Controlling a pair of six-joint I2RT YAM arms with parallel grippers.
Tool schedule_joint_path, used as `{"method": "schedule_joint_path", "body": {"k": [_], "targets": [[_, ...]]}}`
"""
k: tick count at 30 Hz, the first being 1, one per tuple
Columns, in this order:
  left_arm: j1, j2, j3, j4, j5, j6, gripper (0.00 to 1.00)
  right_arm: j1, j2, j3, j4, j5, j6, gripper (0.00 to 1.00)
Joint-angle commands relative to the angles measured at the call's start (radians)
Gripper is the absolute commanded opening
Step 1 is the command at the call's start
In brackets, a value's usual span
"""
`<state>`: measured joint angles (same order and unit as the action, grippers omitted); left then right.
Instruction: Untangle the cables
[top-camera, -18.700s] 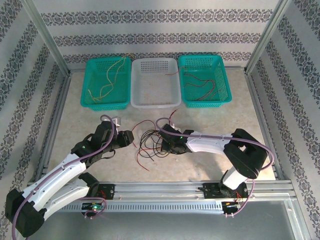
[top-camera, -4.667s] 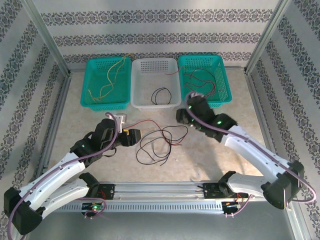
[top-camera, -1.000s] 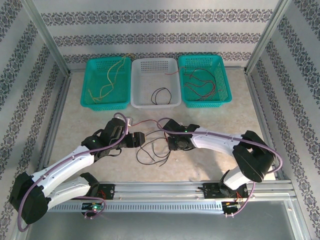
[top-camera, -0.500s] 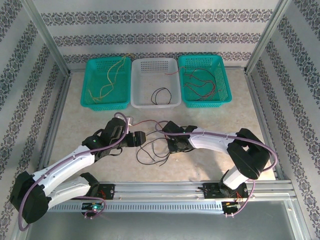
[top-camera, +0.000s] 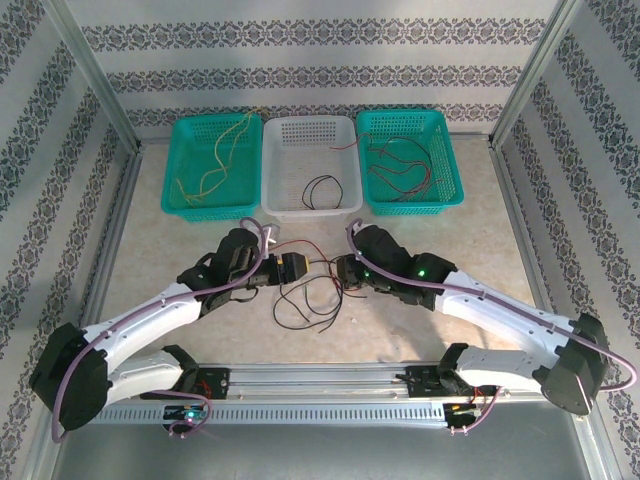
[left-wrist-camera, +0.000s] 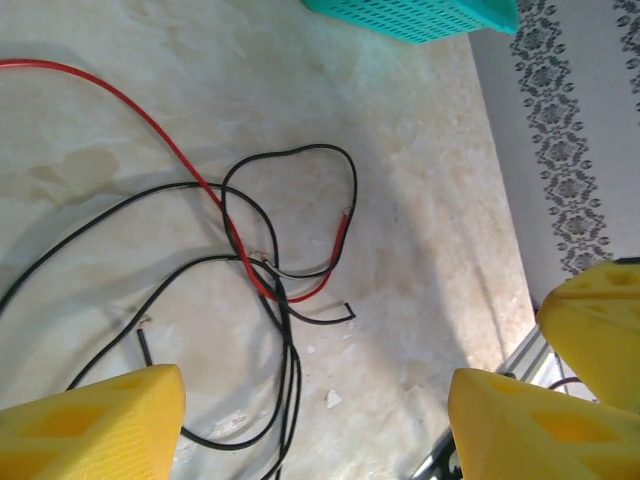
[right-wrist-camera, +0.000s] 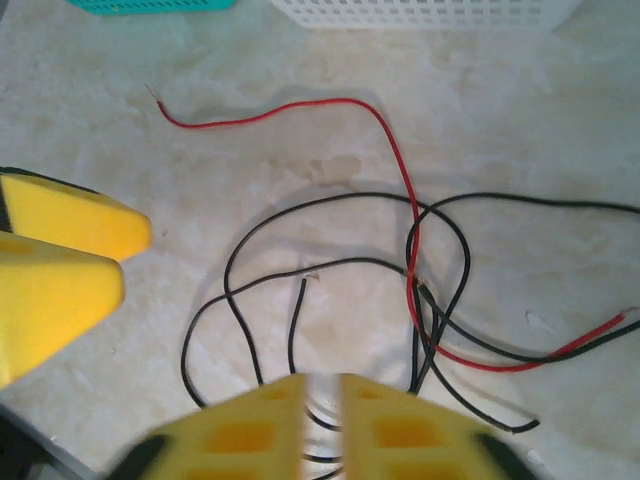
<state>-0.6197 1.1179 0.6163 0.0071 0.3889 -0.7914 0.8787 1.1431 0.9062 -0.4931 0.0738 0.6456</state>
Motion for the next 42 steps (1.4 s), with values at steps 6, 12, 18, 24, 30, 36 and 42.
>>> {"method": "schedule_joint_path", "body": {"k": [6, 12, 18, 24, 30, 36, 42], "targets": [[0.014, -0.009, 0.010, 0.026, 0.007, -0.007, 0.70, -0.034, 0.160, -0.042, -0.076, 0.014, -0.053, 0.51], [0.014, -0.023, 0.000, -0.002, -0.008, 0.001, 0.70, -0.037, 0.319, -0.025, -0.050, 0.021, -0.059, 0.49], [0.018, -0.036, -0.007, -0.014, -0.011, 0.003, 0.70, -0.052, 0.468, 0.040, -0.116, 0.079, -0.099, 0.44], [0.030, -0.042, -0.024, -0.023, -0.011, 0.008, 0.71, -0.065, 0.470, -0.020, -0.077, 0.046, -0.105, 0.49], [0.037, -0.019, -0.004, -0.013, 0.008, 0.008, 0.70, -0.060, 0.513, -0.026, -0.048, 0.014, -0.099, 0.42], [0.044, -0.028, 0.007, -0.031, 0.009, 0.017, 0.70, -0.051, 0.514, -0.038, -0.039, 0.003, -0.087, 0.30], [0.055, -0.036, 0.007, -0.047, 0.015, 0.024, 0.70, -0.042, 0.487, -0.043, -0.046, -0.022, -0.077, 0.43]]}}
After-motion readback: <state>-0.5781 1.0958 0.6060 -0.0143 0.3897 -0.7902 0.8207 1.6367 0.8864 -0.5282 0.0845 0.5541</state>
